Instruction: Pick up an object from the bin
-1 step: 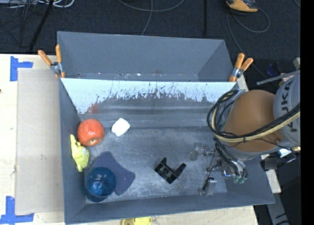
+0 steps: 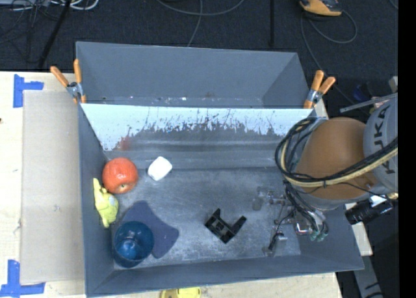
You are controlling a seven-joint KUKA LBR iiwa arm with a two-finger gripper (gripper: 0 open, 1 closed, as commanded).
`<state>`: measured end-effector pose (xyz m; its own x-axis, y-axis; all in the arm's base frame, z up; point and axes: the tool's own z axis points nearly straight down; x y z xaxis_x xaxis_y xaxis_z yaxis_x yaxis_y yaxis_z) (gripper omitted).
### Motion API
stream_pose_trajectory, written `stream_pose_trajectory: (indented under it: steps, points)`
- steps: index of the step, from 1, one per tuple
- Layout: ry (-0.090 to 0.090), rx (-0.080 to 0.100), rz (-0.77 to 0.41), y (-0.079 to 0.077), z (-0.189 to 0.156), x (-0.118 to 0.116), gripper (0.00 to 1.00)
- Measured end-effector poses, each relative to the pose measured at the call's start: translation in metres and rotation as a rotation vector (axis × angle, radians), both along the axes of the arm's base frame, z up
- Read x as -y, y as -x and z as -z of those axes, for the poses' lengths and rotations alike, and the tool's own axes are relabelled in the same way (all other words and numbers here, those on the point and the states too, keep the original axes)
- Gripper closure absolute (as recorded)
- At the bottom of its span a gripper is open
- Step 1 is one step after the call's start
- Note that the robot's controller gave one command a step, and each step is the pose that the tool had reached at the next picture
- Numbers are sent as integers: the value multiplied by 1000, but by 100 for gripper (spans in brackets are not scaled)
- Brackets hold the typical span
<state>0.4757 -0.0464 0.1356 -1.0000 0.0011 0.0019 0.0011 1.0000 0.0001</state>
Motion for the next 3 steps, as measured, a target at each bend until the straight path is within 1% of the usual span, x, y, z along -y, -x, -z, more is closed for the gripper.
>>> stream_pose_trajectory:
  steps: [1, 2, 3]
  points:
    - [1, 6, -46, -7, 48, -16, 0]
    - [1, 17, -83, -9, 75, -27, 0]
    - [0, 6, 88, -9, 70, -39, 0]
